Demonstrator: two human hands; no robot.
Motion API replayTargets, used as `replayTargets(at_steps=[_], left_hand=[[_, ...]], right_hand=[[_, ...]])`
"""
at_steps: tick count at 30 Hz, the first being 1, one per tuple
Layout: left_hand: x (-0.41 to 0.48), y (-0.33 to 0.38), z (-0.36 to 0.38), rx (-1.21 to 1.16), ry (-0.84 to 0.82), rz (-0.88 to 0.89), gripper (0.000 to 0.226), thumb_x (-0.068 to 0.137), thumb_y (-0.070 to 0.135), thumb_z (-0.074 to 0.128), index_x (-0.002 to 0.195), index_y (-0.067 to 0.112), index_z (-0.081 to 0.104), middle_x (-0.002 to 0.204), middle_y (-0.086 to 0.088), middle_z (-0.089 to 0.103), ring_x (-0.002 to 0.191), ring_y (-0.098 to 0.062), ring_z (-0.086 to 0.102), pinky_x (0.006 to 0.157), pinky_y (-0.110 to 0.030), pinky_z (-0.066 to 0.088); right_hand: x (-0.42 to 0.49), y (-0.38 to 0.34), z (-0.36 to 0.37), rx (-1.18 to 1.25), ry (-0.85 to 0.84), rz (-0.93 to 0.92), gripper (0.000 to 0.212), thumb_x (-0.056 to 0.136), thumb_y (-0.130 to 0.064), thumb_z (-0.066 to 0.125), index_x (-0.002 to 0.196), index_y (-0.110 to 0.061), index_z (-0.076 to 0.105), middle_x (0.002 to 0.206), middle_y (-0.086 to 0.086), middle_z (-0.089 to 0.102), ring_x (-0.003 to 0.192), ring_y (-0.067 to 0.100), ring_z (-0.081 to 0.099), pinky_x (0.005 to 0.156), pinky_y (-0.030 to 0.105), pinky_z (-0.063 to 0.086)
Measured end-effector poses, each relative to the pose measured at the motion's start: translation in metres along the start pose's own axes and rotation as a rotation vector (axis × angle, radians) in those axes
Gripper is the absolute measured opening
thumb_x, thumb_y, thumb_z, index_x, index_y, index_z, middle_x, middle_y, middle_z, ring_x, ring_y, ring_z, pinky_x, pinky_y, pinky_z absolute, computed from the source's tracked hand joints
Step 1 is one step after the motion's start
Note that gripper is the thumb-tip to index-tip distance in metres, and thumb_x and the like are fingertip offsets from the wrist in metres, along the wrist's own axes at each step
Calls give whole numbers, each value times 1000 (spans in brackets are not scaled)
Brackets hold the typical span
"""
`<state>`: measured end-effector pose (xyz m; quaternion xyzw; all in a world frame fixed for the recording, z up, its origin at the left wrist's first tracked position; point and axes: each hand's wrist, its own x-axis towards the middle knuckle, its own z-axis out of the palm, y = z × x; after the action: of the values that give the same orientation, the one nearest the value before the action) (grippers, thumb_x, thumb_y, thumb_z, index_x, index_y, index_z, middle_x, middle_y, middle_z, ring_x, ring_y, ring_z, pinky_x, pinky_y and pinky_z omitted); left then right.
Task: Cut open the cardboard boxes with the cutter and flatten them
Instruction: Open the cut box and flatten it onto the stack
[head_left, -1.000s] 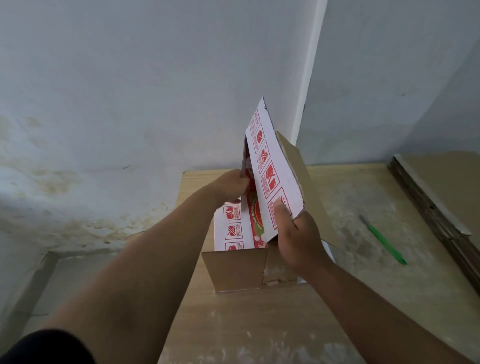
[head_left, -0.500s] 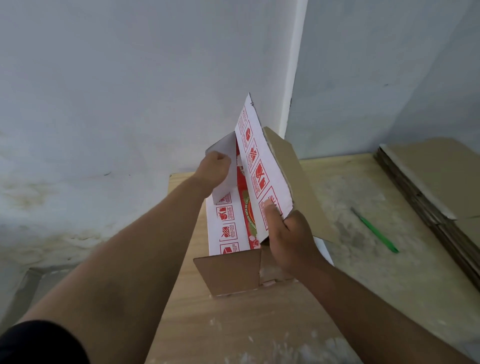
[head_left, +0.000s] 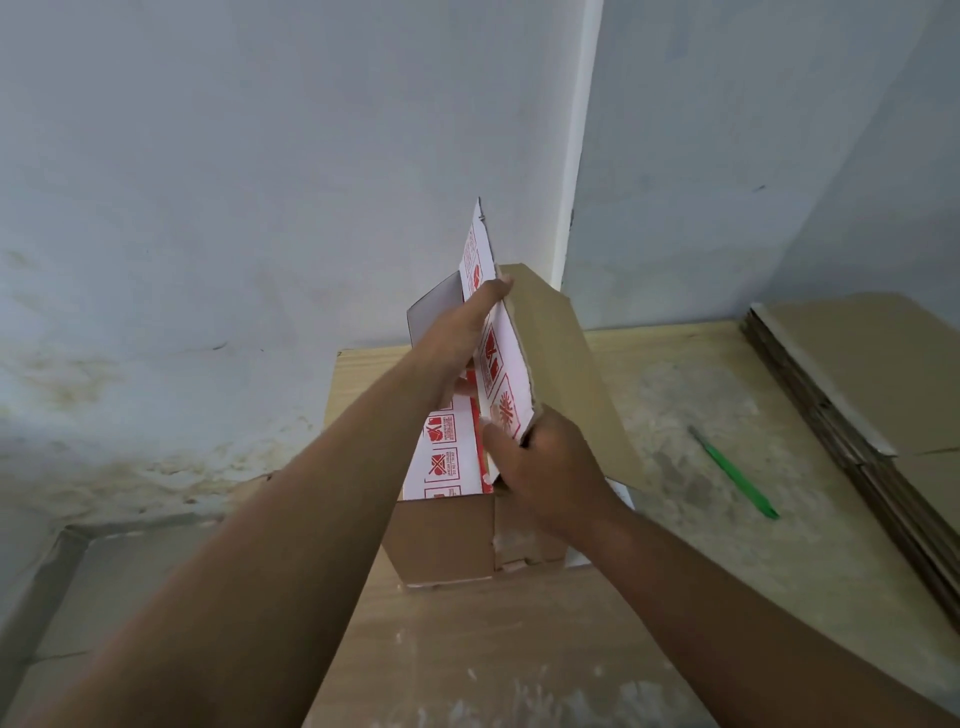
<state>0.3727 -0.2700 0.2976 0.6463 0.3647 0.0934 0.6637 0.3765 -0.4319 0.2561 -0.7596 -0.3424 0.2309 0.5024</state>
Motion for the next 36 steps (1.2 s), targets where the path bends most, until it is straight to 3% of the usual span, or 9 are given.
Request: replayTargets(at_steps=[4,9,13,17,22,26,31,34,36], left_hand=[[-3,0,7,19,58,-3,63,91,74,53,120,20,64,91,-5,70,86,-26,70,83,-43,57],[-8,-3,16,14,117,-13,63,89,75,54,113,18,65,85,-4,68,79,-26,67,82,-42,56],[-12,-3,24,1,152,-15,53,87,75,56,86,23,64,66,3,66,65,-22,64,72,-35,51],[-13,-3,28,31,182,-6,58,88,75,54,94,20,70,76,-1,68,68,-22,67,74,-36,53],[-14,-4,34,61,202,31,63,92,75,48,104,18,72,86,-4,69,79,-24,68,86,-41,55],[-19,-2,39,68,220,38,53,97,74,42,97,27,67,99,-5,72,89,-23,70,84,-38,55],[-27,1,40,6,243,109,47,99,71,40,88,32,65,80,12,73,84,-11,66,77,-34,50],[-30,2,37,22,272,130,73,82,91,38,108,32,70,105,7,75,102,-16,69,101,-46,50],[-26,-4,33,18,296,154,82,75,96,36,113,33,72,107,7,76,104,-18,71,101,-50,52]], right_hand=[[-10,18,-53,-469,-225,-352,57,86,-58,55,137,-31,56,134,-9,52,130,8,42,117,38,28],[-4,59,-96,-163,138,-15,33,101,-29,47,121,-15,69,121,-1,65,115,9,57,103,33,44],[12,78,-110,-73,30,355,28,101,-25,49,106,-7,70,113,19,67,107,32,62,97,50,49],[17,85,-119,137,71,437,16,95,-17,58,90,-19,73,102,18,72,97,35,68,93,53,54],[11,64,-139,367,274,242,27,94,-2,53,93,-18,76,93,4,78,89,23,72,80,37,59],[4,21,-136,522,128,69,30,102,-14,43,92,-10,71,75,1,69,69,16,64,59,30,54],[10,-5,-92,255,-135,-41,41,106,-46,31,132,-34,62,127,-7,64,118,10,58,104,32,46],[16,-7,-70,86,-142,-99,45,109,-36,31,153,-29,38,135,-3,42,124,8,43,88,-3,28],[20,-4,-58,30,-137,-116,48,109,-33,30,156,-27,31,134,-2,38,125,9,42,85,-4,25]])
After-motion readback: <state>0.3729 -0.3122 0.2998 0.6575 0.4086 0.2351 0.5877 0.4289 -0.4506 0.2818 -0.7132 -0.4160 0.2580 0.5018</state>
